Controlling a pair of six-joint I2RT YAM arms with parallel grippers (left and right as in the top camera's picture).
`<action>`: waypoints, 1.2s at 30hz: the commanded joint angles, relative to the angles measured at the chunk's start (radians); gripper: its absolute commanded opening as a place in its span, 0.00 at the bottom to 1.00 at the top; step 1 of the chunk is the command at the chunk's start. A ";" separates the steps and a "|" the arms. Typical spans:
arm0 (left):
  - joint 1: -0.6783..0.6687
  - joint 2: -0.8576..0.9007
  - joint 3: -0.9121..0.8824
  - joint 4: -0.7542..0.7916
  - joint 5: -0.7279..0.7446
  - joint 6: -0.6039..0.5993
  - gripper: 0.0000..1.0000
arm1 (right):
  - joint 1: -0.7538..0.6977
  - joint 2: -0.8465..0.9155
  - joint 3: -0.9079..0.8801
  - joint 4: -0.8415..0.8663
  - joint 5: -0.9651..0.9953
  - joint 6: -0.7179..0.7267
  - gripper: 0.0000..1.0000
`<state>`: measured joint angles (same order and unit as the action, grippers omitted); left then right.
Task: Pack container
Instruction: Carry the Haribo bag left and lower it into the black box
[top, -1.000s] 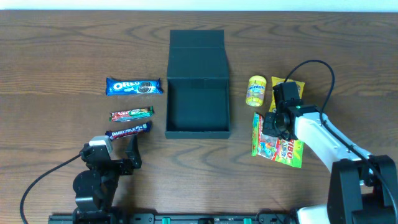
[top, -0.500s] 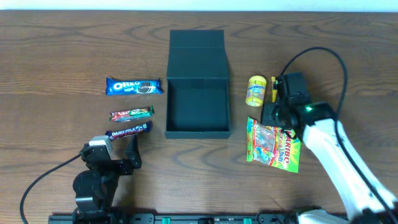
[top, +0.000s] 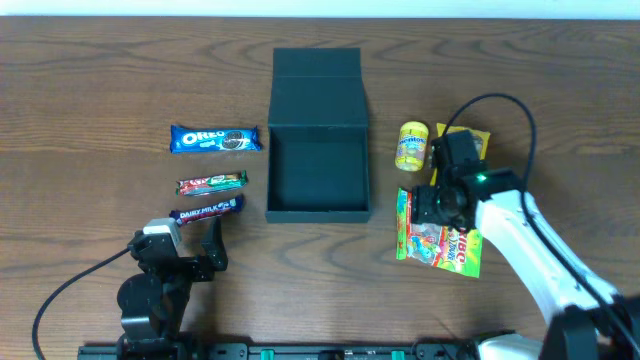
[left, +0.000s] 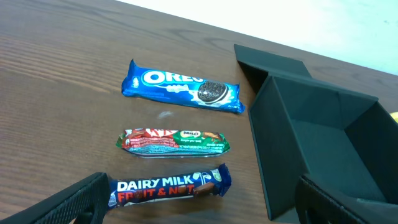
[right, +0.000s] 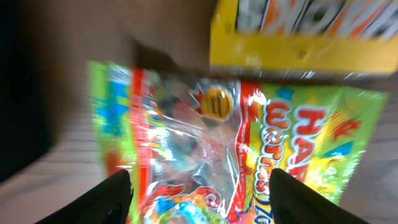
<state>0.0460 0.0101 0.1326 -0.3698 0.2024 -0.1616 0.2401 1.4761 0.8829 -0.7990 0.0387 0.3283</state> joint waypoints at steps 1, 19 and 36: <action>0.006 -0.006 -0.020 -0.008 0.001 -0.011 0.95 | 0.007 0.060 -0.023 0.022 0.018 -0.005 0.68; 0.006 -0.006 -0.020 -0.008 0.001 -0.011 0.95 | 0.011 0.240 0.037 -0.052 -0.009 -0.015 0.01; 0.006 -0.006 -0.020 -0.008 0.001 -0.011 0.95 | 0.404 -0.027 0.504 -0.010 -0.009 0.030 0.01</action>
<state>0.0460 0.0101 0.1326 -0.3702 0.2028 -0.1616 0.6102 1.3975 1.3899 -0.8223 0.0212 0.2665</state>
